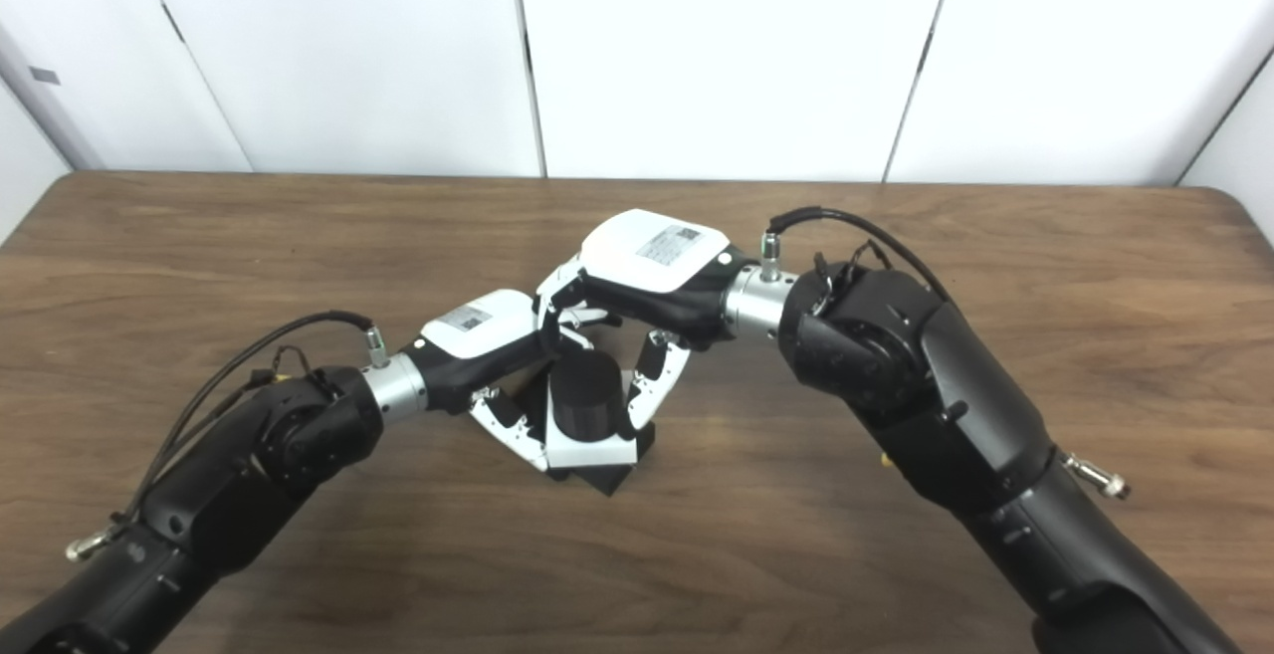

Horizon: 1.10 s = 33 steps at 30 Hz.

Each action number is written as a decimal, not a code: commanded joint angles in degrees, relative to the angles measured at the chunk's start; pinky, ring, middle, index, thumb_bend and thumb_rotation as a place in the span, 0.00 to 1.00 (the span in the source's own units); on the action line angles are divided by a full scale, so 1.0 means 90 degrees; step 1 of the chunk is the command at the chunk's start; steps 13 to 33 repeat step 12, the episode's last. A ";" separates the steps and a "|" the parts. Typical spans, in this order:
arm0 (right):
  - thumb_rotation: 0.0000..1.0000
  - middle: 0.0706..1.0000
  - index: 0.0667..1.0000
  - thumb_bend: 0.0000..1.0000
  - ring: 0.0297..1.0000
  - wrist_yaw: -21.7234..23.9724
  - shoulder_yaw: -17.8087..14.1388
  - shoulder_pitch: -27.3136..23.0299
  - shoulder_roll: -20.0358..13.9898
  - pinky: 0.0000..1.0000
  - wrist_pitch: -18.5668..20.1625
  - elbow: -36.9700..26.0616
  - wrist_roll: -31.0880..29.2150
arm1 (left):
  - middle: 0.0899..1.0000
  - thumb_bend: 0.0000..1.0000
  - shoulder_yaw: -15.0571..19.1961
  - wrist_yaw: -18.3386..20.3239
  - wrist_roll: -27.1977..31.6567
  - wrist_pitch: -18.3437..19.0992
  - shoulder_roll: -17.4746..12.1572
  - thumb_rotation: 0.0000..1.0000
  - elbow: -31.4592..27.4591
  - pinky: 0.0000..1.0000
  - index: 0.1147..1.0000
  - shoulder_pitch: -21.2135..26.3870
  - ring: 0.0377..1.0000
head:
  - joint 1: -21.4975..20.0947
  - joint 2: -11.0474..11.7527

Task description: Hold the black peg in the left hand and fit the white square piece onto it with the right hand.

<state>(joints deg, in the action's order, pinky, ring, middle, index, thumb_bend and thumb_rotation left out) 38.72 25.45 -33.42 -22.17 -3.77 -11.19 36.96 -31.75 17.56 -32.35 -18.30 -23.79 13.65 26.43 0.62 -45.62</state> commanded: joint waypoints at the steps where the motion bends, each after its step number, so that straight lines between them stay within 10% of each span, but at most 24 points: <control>1: 0.18 0.75 0.60 0.81 0.77 -0.0189 -0.0413 -0.0114 -0.0185 0.76 0.0160 -0.0134 -0.0175 | 0.95 0.52 -0.0235 0.0347 -0.0414 0.0074 -0.0031 0.07 0.0152 0.89 0.42 -0.0081 0.98 | -0.0021 0.0001; 12: 0.09 0.72 0.60 0.77 0.70 -0.1070 -0.1964 0.0514 0.0017 0.57 0.0788 -0.0355 -0.1001 | 0.94 0.52 -0.0238 0.0368 -0.0427 0.0067 -0.0050 0.07 0.0172 0.89 0.42 -0.0073 0.98 | -0.0078 -0.0009; 33: 0.09 0.72 0.60 0.77 0.70 -0.1070 -0.1964 0.0514 0.0017 0.57 0.0788 -0.0355 -0.1001 | 0.94 0.52 -0.0238 0.0368 -0.0427 0.0067 -0.0050 0.07 0.0172 0.89 0.42 -0.0073 0.98 | -0.0078 -0.0009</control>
